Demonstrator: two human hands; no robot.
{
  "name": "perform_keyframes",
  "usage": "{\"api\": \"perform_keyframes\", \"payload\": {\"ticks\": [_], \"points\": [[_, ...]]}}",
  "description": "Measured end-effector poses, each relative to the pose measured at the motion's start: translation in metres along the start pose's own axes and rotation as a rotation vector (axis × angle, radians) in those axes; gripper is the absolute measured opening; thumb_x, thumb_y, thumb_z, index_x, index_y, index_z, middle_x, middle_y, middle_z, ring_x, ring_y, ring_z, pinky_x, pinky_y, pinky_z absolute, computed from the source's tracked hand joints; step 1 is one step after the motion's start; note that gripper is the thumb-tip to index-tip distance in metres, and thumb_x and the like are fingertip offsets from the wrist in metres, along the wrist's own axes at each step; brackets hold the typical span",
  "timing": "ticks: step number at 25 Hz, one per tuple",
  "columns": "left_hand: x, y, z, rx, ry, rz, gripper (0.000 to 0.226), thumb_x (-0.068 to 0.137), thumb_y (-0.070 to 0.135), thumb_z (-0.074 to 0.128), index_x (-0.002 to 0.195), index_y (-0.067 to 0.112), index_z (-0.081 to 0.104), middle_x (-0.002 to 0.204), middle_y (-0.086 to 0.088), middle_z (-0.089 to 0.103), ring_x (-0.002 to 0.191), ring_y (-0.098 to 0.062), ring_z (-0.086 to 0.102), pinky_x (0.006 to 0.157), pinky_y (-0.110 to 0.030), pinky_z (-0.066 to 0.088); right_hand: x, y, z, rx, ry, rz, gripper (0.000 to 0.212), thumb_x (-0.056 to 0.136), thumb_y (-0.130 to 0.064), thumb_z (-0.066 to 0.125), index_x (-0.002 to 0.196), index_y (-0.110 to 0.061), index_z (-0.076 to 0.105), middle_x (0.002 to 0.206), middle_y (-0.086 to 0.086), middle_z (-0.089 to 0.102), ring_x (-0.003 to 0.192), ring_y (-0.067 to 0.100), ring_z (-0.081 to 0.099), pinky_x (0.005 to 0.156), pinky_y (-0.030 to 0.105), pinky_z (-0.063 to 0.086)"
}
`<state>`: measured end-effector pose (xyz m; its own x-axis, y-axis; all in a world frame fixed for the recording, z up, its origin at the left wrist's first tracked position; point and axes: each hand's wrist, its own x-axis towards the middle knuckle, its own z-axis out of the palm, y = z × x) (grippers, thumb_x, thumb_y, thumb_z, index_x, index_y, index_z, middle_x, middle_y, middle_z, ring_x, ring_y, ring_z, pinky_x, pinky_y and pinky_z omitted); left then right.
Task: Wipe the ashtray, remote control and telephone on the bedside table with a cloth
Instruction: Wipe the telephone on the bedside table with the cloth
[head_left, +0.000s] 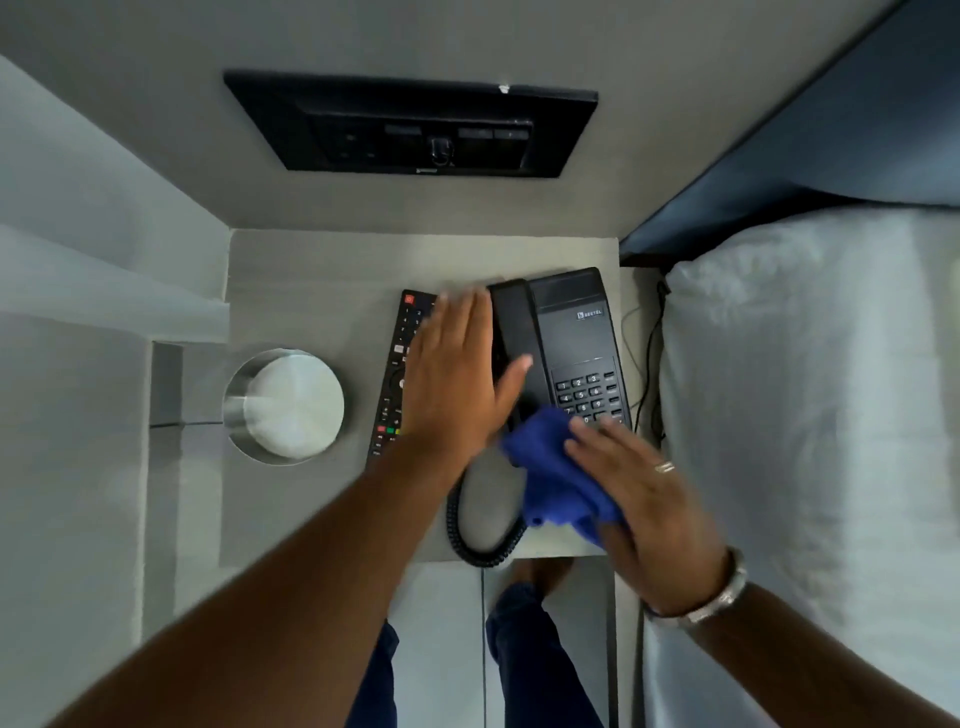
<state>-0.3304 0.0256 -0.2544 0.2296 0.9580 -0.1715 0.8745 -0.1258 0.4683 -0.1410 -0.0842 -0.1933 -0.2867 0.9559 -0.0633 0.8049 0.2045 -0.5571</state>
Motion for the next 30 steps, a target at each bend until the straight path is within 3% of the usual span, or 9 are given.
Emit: {"api": "perform_keyframes", "payload": {"ticks": [3,6,8,10,17,23,26,28,30], "points": [[-0.047,0.015,0.026,0.028,-0.158,-0.055,0.090,0.093,0.067,0.026,0.157,0.006,0.008,0.167,-0.014,0.012,0.153,-0.034,0.009,0.124,-0.052,0.015,0.037,0.007,-0.033,-0.065,0.117,0.076,0.049,0.085,-0.017,0.053,0.134,-0.010,0.045,0.141,0.008,0.045,0.134,0.027,0.037,0.107,0.043,0.033],[-0.047,0.027,0.044,0.034,-0.155,-0.140,0.099,0.088,0.072,0.035,0.157,0.010,-0.003,0.167,-0.013,0.004,0.154,-0.033,0.002,0.123,-0.055,0.009,0.081,0.014,-0.028,-0.231,-0.111,0.133,0.056,0.086,-0.011,0.057,0.140,-0.009,0.040,0.148,0.012,0.040,0.139,0.032,0.030,0.110,0.043,0.027],[-0.044,0.023,0.051,0.011,-0.160,-0.148,0.098,0.086,0.072,0.037,0.158,0.017,-0.001,0.168,-0.013,0.004,0.153,-0.034,0.000,0.123,-0.057,0.009,0.104,0.017,-0.008,-0.288,-0.300,0.067,0.056,0.091,-0.017,0.052,0.144,-0.013,0.033,0.154,0.009,0.031,0.142,0.029,0.023,0.114,0.042,0.023],[-0.044,0.018,0.054,-0.010,-0.172,-0.159,0.099,0.084,0.073,0.036,0.159,0.019,0.001,0.167,-0.015,0.006,0.153,-0.036,0.001,0.123,-0.056,0.007,0.130,0.019,0.007,-0.264,-0.376,0.007,0.054,0.092,-0.016,0.049,0.144,-0.013,0.033,0.156,0.008,0.027,0.143,0.029,0.022,0.116,0.043,0.023],[-0.034,0.007,0.034,0.124,-0.196,-0.134,0.104,0.081,0.079,0.033,0.153,0.020,-0.014,0.166,-0.022,0.001,0.152,-0.040,0.000,0.121,-0.058,0.006,0.176,0.037,-0.008,-0.276,-0.226,-0.026,0.054,0.088,-0.009,0.052,0.140,-0.011,0.040,0.152,0.008,0.036,0.141,0.031,0.028,0.109,0.046,0.033],[0.000,-0.032,-0.020,0.307,-0.363,0.056,0.133,0.067,0.076,0.068,0.156,0.024,-0.017,0.166,-0.018,-0.012,0.152,-0.036,-0.011,0.121,-0.055,-0.003,0.101,0.039,0.019,-0.317,-0.247,-0.150,0.063,0.075,-0.013,0.070,0.135,-0.009,0.049,0.146,0.012,0.045,0.136,0.040,0.034,0.105,0.055,0.038],[0.042,-0.031,-0.041,0.399,-0.369,0.178,0.115,0.082,0.054,0.071,0.157,0.023,-0.011,0.168,-0.014,-0.004,0.154,-0.032,-0.005,0.123,-0.050,0.001,0.067,0.033,0.035,-0.321,-0.300,-0.220,0.068,0.073,-0.018,0.073,0.136,-0.013,0.048,0.148,0.009,0.042,0.135,0.040,0.035,0.104,0.057,0.037],[0.053,-0.012,-0.037,0.375,-0.299,0.265,0.085,0.096,0.045,0.055,0.158,0.020,0.002,0.168,-0.010,0.004,0.154,-0.029,0.001,0.123,-0.048,0.005,0.052,0.026,0.042,-0.285,-0.342,-0.243,0.065,0.074,-0.018,0.071,0.136,-0.012,0.049,0.147,0.009,0.042,0.135,0.040,0.036,0.102,0.056,0.040],[0.048,0.008,-0.029,0.413,-0.350,0.282,0.073,0.101,0.049,0.040,0.158,0.019,0.006,0.168,-0.011,0.001,0.154,-0.028,0.000,0.123,-0.048,0.004,0.043,0.018,0.039,-0.249,-0.355,-0.233,0.061,0.075,-0.018,0.073,0.133,-0.013,0.053,0.145,0.009,0.046,0.133,0.040,0.040,0.099,0.054,0.044]]}}
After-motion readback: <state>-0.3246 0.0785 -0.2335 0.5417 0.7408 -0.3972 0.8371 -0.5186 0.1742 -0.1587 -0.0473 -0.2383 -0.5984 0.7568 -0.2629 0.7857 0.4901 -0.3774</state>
